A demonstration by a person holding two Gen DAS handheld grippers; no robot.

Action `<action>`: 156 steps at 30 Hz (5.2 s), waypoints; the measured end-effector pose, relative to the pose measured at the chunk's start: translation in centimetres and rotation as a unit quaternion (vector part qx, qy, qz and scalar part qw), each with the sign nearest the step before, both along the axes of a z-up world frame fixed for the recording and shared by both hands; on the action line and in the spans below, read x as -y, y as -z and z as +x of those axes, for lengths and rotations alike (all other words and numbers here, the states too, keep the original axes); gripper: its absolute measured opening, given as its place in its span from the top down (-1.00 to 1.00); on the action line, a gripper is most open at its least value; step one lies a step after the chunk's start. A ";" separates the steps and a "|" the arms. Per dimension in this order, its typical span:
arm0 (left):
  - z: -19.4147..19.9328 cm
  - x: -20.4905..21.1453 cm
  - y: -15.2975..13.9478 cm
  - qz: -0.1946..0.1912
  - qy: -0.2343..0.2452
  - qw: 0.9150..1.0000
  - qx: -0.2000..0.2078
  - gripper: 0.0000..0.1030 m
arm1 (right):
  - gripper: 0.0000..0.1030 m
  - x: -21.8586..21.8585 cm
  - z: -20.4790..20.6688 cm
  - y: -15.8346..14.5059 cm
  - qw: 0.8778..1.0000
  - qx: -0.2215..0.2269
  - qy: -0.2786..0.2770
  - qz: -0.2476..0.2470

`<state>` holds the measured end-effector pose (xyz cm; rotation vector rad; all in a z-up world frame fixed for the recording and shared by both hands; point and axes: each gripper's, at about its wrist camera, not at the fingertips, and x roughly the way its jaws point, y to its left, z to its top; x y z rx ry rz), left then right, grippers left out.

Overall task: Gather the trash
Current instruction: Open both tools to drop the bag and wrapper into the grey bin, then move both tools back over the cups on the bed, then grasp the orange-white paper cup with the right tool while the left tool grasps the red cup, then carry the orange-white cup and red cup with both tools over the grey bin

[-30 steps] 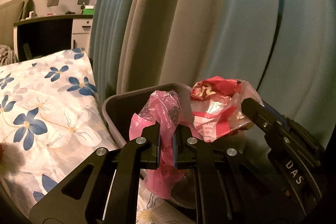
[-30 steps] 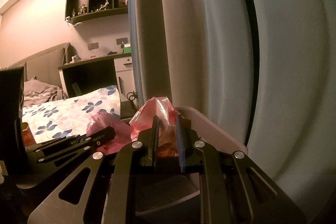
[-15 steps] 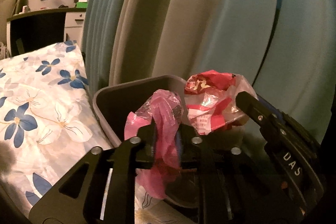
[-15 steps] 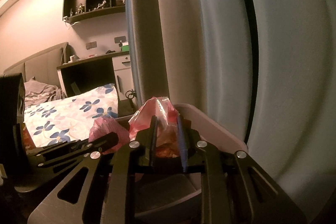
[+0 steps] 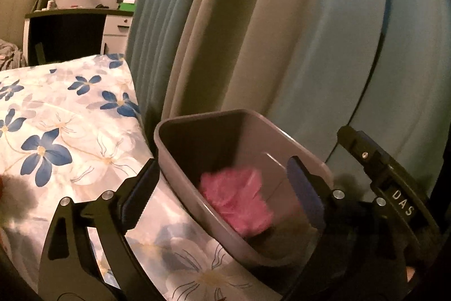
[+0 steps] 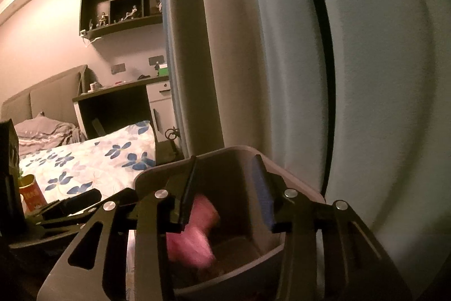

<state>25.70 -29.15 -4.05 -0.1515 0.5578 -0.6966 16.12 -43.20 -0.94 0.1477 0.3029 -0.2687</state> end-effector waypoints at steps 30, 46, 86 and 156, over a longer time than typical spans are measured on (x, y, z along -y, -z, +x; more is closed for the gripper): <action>-10.1 -13.8 -3.6 0.073 -0.193 0.975 0.076 -0.88 | -0.85 -7.2 -5.0 -0.4 0.999 -0.009 -0.047 0.009; -13.6 -27.6 -1.8 0.087 -0.336 0.936 0.052 -0.88 | -0.88 -16.7 -4.8 0.2 0.989 -0.023 -0.145 -0.008; -13.9 -39.5 -1.1 0.073 -0.426 0.901 0.029 -0.88 | 0.18 -33.6 3.1 4.5 0.914 -0.162 -0.370 0.023; -14.8 -34.1 -4.3 0.042 -0.335 0.940 0.039 -0.06 | 0.93 -24.2 -6.8 0.2 0.910 -0.072 -0.406 0.028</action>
